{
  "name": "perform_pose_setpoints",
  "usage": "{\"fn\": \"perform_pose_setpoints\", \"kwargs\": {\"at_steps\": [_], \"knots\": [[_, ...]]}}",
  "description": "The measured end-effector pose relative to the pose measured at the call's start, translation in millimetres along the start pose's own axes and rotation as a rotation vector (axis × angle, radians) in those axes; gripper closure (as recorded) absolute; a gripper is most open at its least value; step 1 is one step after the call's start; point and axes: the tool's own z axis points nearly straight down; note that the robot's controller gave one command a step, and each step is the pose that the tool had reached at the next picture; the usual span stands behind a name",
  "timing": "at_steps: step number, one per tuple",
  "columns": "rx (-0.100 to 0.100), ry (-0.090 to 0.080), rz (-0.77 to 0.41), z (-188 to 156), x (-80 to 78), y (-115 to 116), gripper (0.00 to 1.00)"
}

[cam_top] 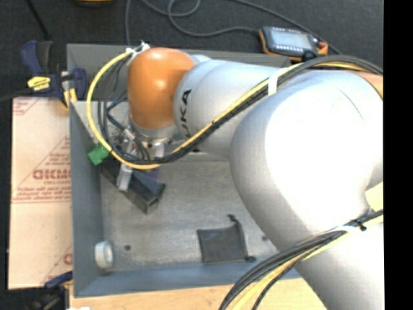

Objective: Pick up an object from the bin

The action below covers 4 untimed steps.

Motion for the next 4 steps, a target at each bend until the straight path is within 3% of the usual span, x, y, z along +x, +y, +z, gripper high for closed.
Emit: {"fn": "perform_pose_setpoints", "kwargs": {"at_steps": [1, 2, 3, 4], "knots": [[-0.001, 0.001, -0.195, 12, -6.3, -2, 0.0], [0.005, 0.002, -0.189, 19, 4.1, 10, 0.0], [0.005, 0.01, -0.201, 17, 2.1, 10, 0.0], [0.012, 0.009, -0.217, -5, 16.1, 21, 0.0]]}}
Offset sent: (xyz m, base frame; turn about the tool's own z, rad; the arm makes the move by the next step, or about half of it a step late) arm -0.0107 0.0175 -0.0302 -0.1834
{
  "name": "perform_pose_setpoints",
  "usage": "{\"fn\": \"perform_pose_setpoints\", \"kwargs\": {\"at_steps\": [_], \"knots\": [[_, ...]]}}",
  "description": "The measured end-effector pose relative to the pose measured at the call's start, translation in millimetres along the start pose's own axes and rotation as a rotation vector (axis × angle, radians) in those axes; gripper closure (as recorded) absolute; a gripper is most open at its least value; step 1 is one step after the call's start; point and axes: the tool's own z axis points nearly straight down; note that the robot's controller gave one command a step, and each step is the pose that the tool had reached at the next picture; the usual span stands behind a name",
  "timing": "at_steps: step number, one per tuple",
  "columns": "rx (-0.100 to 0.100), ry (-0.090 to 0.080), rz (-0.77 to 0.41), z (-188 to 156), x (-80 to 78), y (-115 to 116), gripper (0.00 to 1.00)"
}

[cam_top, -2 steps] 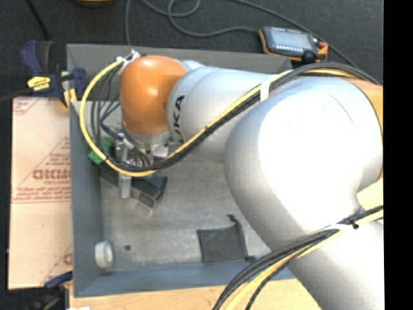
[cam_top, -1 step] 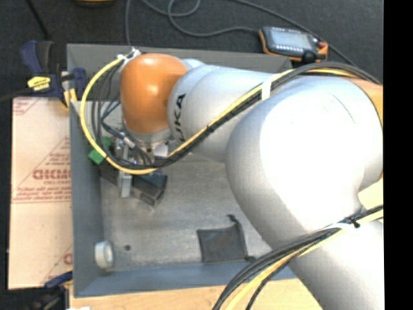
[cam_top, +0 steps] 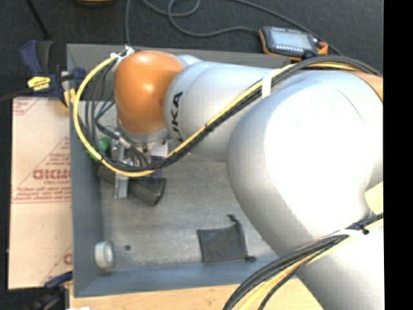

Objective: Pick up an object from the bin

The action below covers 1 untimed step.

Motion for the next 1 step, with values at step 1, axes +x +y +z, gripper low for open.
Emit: {"fn": "perform_pose_setpoints", "kwargs": {"at_steps": [1], "knots": [[0.0, 0.0, 0.002, 1.5, -1.5, -0.9, 0.0]]}}
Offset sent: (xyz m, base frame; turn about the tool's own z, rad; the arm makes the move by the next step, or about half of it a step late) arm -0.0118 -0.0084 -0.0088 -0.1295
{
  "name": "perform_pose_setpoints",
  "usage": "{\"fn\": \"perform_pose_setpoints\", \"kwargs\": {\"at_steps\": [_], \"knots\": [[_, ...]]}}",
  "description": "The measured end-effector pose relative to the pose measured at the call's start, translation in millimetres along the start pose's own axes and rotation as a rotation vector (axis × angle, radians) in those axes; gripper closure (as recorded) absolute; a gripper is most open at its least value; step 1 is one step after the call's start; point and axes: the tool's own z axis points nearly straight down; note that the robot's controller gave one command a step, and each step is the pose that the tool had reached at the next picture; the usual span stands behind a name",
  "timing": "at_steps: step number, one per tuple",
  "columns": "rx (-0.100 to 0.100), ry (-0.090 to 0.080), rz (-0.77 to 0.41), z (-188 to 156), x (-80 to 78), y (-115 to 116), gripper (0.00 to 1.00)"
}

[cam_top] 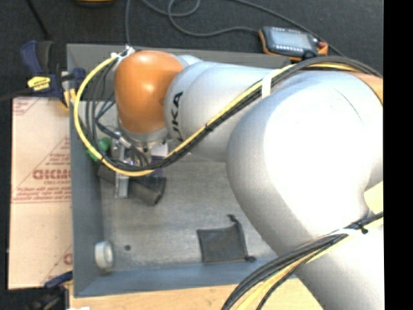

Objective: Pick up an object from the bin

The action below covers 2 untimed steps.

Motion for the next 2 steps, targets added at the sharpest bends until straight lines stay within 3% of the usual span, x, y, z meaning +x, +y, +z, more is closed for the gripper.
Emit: {"fn": "perform_pose_setpoints", "kwargs": {"at_steps": [1, 2], "knots": [[-0.002, 0.0, -0.095, 6, 6.5, -7, 0.0], [-0.012, 0.014, -0.022, 16, -5.0, -31, 1.0]]}}
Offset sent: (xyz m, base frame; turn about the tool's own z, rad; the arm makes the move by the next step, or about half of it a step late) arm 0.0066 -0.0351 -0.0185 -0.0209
